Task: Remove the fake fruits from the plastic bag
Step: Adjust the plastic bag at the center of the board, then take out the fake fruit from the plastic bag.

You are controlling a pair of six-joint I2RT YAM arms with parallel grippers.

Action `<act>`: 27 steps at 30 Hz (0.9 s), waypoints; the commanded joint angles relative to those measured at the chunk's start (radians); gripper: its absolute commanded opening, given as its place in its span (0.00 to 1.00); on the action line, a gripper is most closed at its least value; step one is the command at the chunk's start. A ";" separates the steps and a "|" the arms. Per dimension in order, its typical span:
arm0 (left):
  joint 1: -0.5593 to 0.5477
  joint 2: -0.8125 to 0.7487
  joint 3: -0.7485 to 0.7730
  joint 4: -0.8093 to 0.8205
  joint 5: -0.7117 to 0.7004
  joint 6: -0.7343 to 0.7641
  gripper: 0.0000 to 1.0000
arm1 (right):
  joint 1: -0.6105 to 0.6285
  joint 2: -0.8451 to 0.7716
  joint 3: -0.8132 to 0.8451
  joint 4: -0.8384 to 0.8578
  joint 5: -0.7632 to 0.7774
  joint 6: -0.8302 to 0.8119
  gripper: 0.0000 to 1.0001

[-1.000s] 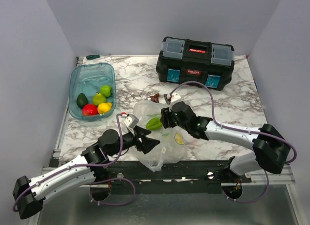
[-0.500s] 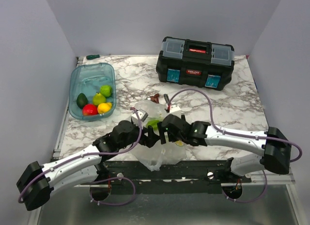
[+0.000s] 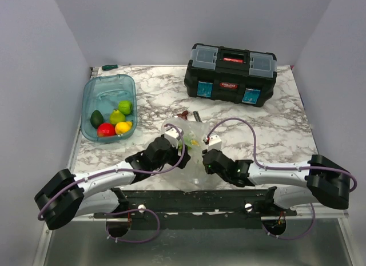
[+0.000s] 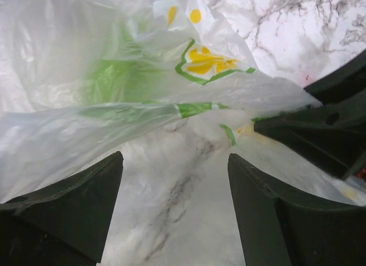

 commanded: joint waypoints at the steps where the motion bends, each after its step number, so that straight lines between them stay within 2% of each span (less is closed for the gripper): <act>1: 0.004 0.056 0.064 0.060 -0.075 0.040 0.76 | 0.002 -0.047 -0.033 0.148 -0.030 -0.086 0.22; 10: 0.011 0.199 0.154 0.067 -0.177 0.086 0.82 | -0.005 -0.080 -0.063 0.152 -0.065 -0.090 0.01; 13: 0.025 0.255 0.190 0.058 -0.207 0.084 0.85 | -0.007 -0.085 -0.067 0.163 -0.093 -0.102 0.01; 21: 0.065 0.405 0.280 0.097 -0.144 0.104 0.90 | -0.012 -0.085 -0.065 0.163 -0.131 -0.111 0.01; 27: 0.073 0.541 0.351 0.078 -0.098 0.098 0.89 | -0.017 -0.104 -0.076 0.159 -0.145 -0.105 0.01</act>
